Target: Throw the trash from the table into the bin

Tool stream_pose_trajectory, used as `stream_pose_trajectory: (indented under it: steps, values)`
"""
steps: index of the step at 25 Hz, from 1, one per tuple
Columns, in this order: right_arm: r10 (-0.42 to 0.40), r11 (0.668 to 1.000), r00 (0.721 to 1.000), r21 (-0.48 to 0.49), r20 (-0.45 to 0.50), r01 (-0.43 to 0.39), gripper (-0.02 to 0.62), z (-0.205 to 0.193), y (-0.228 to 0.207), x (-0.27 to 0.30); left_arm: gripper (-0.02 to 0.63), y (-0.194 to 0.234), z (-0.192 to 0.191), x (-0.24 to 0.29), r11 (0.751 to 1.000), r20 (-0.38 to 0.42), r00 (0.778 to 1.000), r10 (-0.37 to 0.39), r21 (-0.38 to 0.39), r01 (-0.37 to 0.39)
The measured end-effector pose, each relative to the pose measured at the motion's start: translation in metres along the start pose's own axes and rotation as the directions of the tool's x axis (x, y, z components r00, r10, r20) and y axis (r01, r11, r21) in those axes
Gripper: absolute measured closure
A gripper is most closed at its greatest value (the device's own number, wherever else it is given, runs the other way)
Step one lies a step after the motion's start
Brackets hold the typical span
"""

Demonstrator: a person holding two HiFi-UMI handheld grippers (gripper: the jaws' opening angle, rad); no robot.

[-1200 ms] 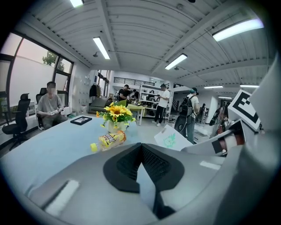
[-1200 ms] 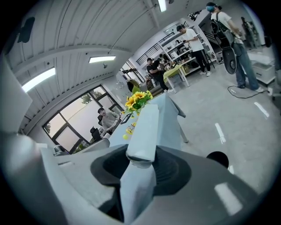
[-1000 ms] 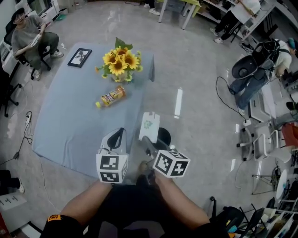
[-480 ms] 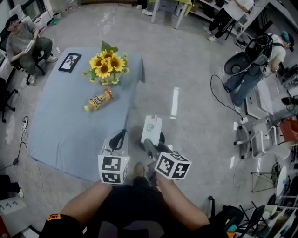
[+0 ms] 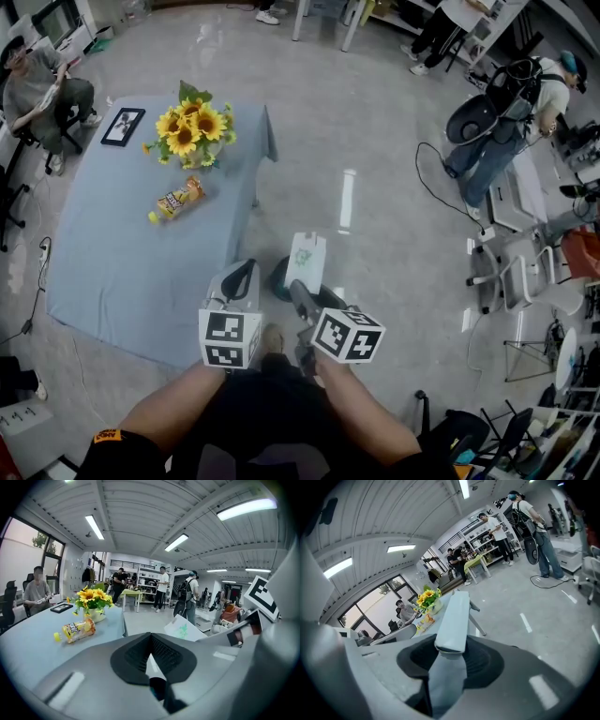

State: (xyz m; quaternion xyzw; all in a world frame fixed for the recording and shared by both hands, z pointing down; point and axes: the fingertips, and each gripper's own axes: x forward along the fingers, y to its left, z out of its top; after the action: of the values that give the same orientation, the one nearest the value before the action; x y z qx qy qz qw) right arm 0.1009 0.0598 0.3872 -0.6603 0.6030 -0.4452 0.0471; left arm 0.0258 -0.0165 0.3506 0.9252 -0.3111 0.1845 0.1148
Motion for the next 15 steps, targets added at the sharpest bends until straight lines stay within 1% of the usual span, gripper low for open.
stream_pose_trajectory:
  steps: [3, 8, 15]
  values:
    - [-0.011, 1.0, 1.0, -0.001, 0.001, 0.011, 0.44, -0.002, -0.016, -0.008, 0.598, -0.016, -0.006, 0.007, 1.0, -0.016, 1.0, -0.008, 0.006, 0.008]
    - [-0.042, 0.999, 0.999, 0.021, -0.003, 0.042, 0.44, -0.007, -0.045, -0.016, 0.598, -0.04, -0.018, 0.018, 0.999, -0.043, 0.999, -0.031, -0.012, 0.031]
    - [-0.092, 0.996, 0.995, 0.015, -0.022, 0.093, 0.44, -0.012, -0.081, -0.001, 0.598, -0.045, -0.043, 0.048, 0.998, -0.069, 0.997, -0.043, -0.051, 0.039]
